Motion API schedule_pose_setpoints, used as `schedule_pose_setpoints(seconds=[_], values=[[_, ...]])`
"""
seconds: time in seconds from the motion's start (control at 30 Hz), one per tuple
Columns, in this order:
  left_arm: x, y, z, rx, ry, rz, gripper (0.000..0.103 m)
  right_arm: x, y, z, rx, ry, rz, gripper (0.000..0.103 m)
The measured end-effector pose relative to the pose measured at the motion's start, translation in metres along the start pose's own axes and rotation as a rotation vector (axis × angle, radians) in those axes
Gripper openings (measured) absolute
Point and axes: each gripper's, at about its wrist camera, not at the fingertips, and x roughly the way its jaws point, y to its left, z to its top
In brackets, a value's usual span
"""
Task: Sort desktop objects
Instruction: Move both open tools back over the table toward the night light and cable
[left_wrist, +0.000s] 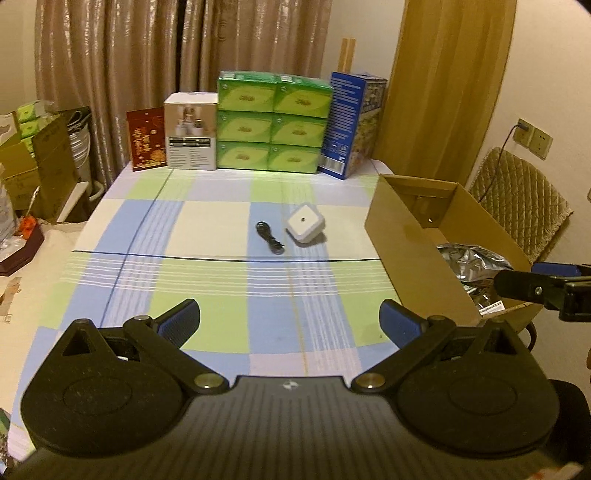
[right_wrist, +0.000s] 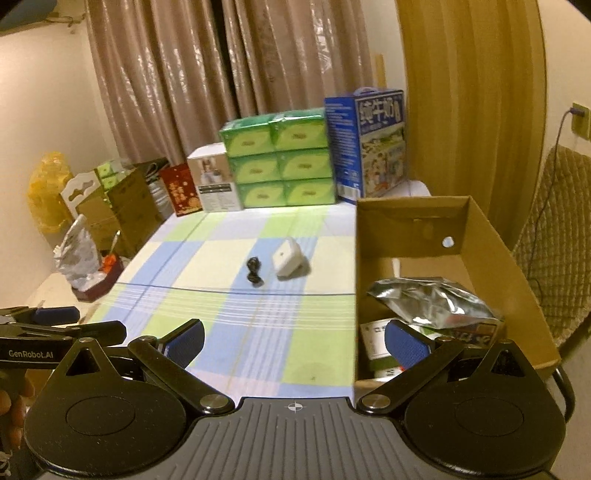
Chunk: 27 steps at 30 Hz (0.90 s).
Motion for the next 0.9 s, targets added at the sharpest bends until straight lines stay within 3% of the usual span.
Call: schedule_pose_setpoints(seconds=[0.3, 0.9], values=[[-0.007, 0.017, 0.000, -0.015, -0.009, 0.027, 0.102, 0.004, 0.022, -0.006, -0.074, -0.014, 0.028, 0.101], [0.035, 0.042, 0.003, -0.012, 0.010, -0.015, 0.102, 0.040, 0.056, -0.011, -0.243, -0.068, 0.034, 0.101]])
